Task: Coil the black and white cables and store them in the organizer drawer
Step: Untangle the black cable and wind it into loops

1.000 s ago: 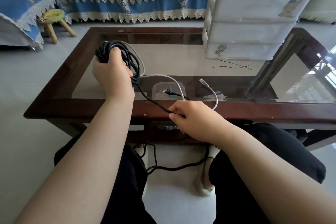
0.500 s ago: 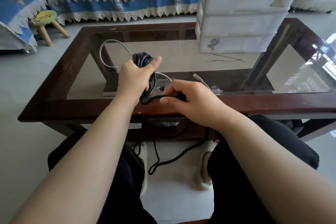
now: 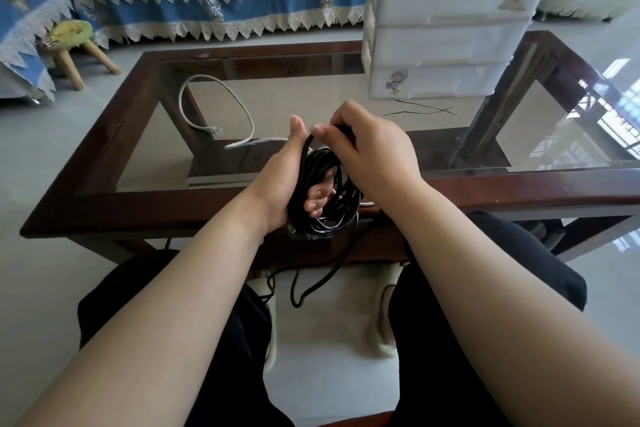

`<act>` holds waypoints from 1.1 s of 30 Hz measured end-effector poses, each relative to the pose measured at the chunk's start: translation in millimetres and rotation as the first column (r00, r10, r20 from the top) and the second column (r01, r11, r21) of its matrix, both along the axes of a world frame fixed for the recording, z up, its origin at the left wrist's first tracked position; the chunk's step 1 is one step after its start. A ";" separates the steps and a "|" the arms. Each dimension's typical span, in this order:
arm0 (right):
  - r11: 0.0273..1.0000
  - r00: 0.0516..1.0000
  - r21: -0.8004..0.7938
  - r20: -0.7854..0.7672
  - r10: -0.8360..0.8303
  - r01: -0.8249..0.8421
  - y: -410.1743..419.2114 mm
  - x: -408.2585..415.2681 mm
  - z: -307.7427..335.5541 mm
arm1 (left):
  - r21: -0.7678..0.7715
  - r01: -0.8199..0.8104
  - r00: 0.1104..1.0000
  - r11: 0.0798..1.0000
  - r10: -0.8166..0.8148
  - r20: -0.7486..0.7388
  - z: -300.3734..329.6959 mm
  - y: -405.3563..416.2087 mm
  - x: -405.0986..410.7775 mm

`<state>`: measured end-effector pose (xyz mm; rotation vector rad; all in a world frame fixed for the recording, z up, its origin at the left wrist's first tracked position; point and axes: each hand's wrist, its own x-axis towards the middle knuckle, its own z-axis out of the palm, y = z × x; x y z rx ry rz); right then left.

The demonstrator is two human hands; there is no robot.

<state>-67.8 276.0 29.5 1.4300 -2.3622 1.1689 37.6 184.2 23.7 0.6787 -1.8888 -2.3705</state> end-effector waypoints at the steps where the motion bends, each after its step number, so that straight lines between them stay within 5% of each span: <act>1: 0.999 1.000 0.030 0.021 -0.012 0.011 -1.2 -0.6 0.0 | -0.005 0.007 1.000 1.000 -0.007 -0.003 0.2 1.7 0.5; 7: 0.993 0.988 0.112 0.141 -0.063 0.047 -7.4 -7.8 -2.3 | -0.106 0.034 0.999 0.994 -0.037 -0.025 -0.1 1.5 4.6; 15: 0.999 0.921 -0.015 0.388 -0.023 0.031 -4.5 -15.7 0.2 | -0.226 0.046 0.990 0.973 -0.075 -0.119 5.4 -2.8 10.1; 21: 0.981 0.814 -0.076 0.550 0.190 -0.178 3.6 -28.2 7.0 | -0.126 -0.011 0.973 0.992 -0.019 -0.231 9.9 -11.8 17.1; 33: 0.965 0.694 -0.150 0.672 0.258 -0.215 1.8 -31.2 -2.1 | -0.079 -0.026 0.933 0.997 -0.004 -0.360 15.2 -15.2 21.2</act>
